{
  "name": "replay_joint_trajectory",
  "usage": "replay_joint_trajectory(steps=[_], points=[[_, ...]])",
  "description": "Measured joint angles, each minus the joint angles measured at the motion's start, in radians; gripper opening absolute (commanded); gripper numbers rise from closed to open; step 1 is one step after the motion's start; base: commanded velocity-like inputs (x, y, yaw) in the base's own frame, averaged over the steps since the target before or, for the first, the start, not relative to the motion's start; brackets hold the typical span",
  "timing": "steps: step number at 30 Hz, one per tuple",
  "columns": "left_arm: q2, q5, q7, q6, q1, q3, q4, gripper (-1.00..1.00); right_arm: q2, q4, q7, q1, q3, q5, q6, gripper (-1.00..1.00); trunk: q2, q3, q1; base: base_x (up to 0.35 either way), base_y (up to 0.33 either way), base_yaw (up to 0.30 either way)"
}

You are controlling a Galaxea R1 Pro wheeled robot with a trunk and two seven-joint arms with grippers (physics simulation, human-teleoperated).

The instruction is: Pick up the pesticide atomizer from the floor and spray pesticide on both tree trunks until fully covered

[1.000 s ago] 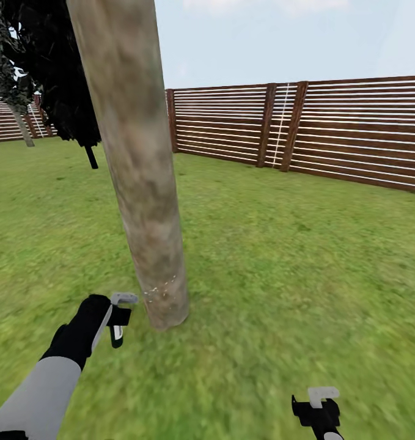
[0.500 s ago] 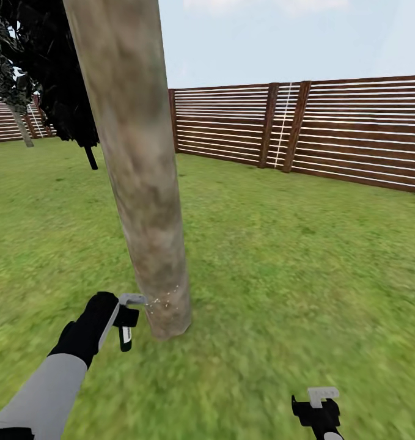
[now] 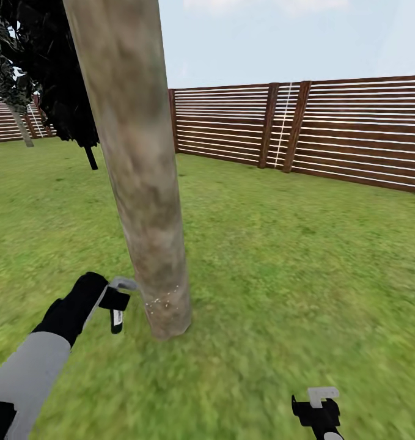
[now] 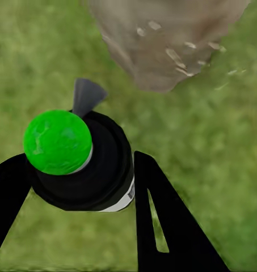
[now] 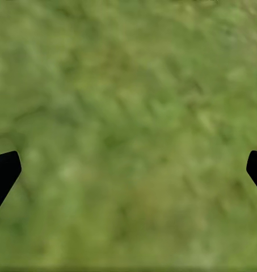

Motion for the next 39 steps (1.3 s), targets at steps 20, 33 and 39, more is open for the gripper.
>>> replay_joint_trajectory(steps=[20,33,39], points=[[-0.019,0.008,0.01,-0.006,0.062,0.011,-0.013,-1.0,0.001,0.0,0.0,0.0,0.002,0.001,-0.001,1.0,0.0,0.0,0.0,-0.024,-0.218,0.0],[-0.004,-0.005,0.068,-0.013,0.062,0.12,-0.015,-1.0,0.003,0.001,0.0,0.0,0.002,0.001,0.0,1.0,0.0,0.0,0.0,0.023,-0.263,0.175],[-0.015,0.002,0.121,-0.008,0.052,0.14,-0.044,-1.0,0.004,0.0,0.0,0.0,0.001,0.001,0.0,1.0,0.0,0.0,0.0,0.116,-0.015,0.044]])
